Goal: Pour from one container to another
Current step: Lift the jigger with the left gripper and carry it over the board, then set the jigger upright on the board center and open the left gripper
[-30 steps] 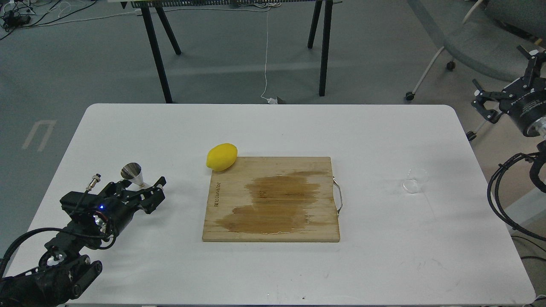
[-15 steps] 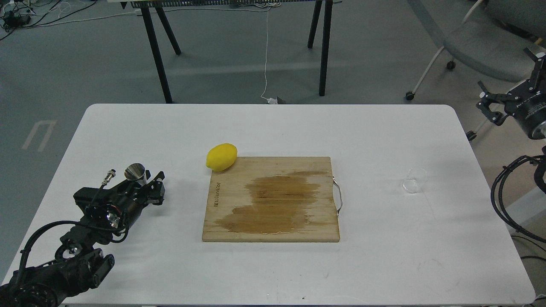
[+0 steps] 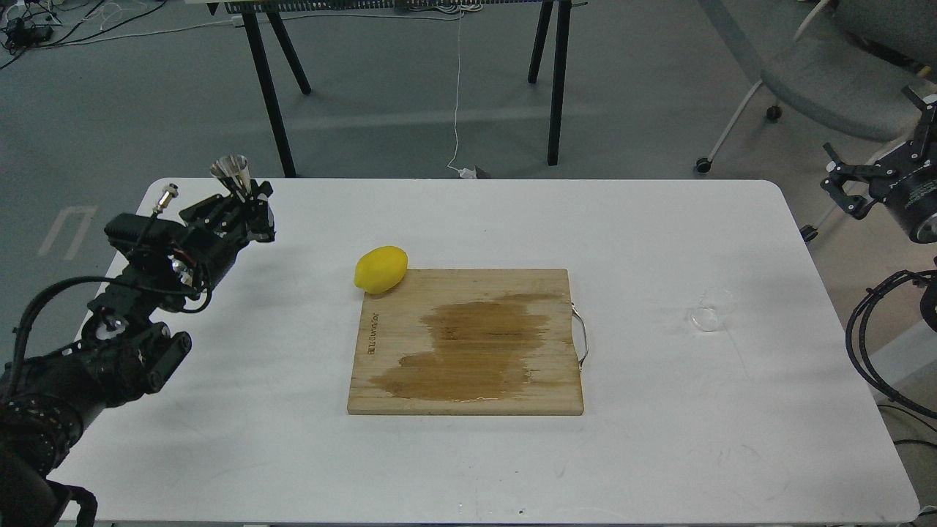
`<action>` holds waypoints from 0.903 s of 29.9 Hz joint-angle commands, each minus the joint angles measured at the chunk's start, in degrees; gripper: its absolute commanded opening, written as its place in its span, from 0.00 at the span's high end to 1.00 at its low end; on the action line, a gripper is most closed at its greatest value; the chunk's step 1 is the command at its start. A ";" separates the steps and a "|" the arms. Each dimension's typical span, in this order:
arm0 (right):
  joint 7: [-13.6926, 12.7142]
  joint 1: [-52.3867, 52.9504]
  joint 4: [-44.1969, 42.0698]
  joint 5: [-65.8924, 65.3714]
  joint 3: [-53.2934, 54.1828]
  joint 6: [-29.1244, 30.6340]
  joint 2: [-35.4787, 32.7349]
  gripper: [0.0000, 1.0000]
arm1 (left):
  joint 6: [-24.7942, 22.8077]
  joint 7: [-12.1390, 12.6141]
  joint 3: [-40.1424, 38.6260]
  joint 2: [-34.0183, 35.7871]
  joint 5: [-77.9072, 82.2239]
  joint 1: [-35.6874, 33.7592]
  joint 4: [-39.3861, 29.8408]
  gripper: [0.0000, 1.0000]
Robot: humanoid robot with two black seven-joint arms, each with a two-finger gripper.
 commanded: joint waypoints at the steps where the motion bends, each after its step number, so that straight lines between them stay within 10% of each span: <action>1: 0.00 0.01 -1.50 -0.05 0.11 -0.01 0.36 0.01 | 0.01 -0.02 0.35 -0.96 -1.42 -6.54 -9.63 1.00; 8: 0.00 -0.34 -4.48 -0.14 -0.15 -0.18 1.15 0.01 | 0.01 -0.02 4.82 -13.19 8.48 -6.46 -21.25 1.00; 17: 0.00 -1.22 -6.34 -0.14 -0.07 -0.18 1.06 0.01 | 0.01 -0.02 21.61 -13.19 17.65 5.13 -14.58 1.00; 27: 0.00 -1.84 -6.34 -0.14 -0.15 -0.36 2.99 0.01 | 0.01 -0.02 22.76 -13.19 19.14 9.98 -14.84 1.00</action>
